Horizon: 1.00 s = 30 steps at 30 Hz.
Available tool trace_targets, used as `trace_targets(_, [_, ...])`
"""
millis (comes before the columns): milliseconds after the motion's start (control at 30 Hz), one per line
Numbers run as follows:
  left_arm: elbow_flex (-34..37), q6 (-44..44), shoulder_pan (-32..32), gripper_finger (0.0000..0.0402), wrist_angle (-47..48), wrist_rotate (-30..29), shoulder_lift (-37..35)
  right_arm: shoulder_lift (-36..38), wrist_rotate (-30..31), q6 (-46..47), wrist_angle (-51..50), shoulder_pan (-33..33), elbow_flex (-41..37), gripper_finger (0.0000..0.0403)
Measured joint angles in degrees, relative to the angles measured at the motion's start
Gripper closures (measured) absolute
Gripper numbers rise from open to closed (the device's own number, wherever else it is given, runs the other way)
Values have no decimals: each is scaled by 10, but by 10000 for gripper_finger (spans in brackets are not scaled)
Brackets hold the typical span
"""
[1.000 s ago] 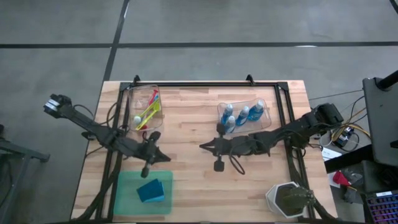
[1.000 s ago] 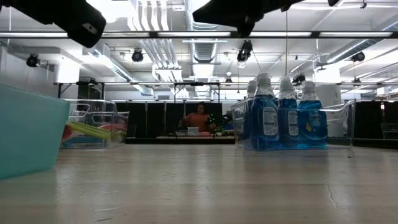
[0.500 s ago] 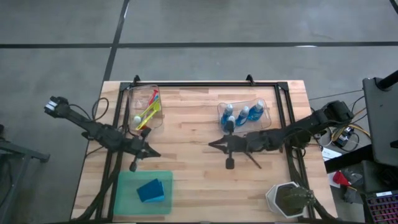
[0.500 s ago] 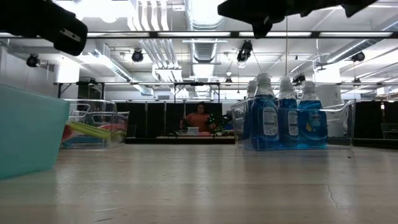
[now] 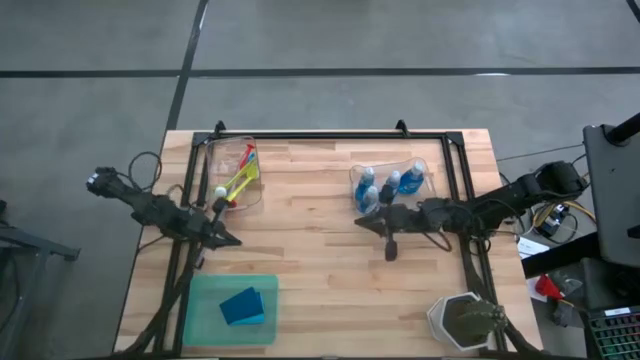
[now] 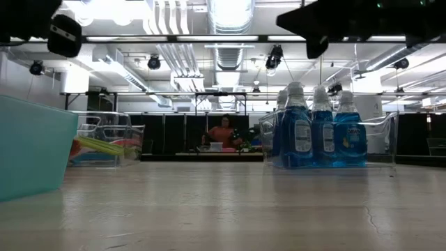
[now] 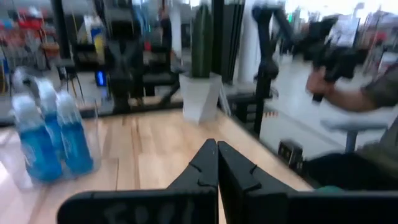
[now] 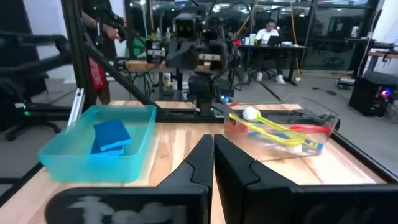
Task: Pick & Place Kitchen Sink Supplies
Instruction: Return to Home Position
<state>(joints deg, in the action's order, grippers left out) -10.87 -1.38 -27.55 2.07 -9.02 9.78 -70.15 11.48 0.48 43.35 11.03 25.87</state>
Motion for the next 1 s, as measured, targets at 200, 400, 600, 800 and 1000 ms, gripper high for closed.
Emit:
trace_targets(200, [1, 19, 1, 401, 47, 10, -69, 26, -1, 13, 48, -4, -65, 394])
trace_targets(400, [-6, 7, 1, 401, 106, 3, -97, 89, 5, 26, 58, -6, -124, 394])
trace_targets(600, [-5, 5, 1, 401, 112, -1, -97, 196, 5, 36, 49, -6, -187, 394])
trace_targets(800, [-3, 3, 1, 401, 113, -1, -97, 315, 5, 34, 46, -6, -252, 394])
trace_targets(1000, [-5, 5, 1, 401, 112, -1, -97, 418, 6, 43, -84, -5, -253, 394])
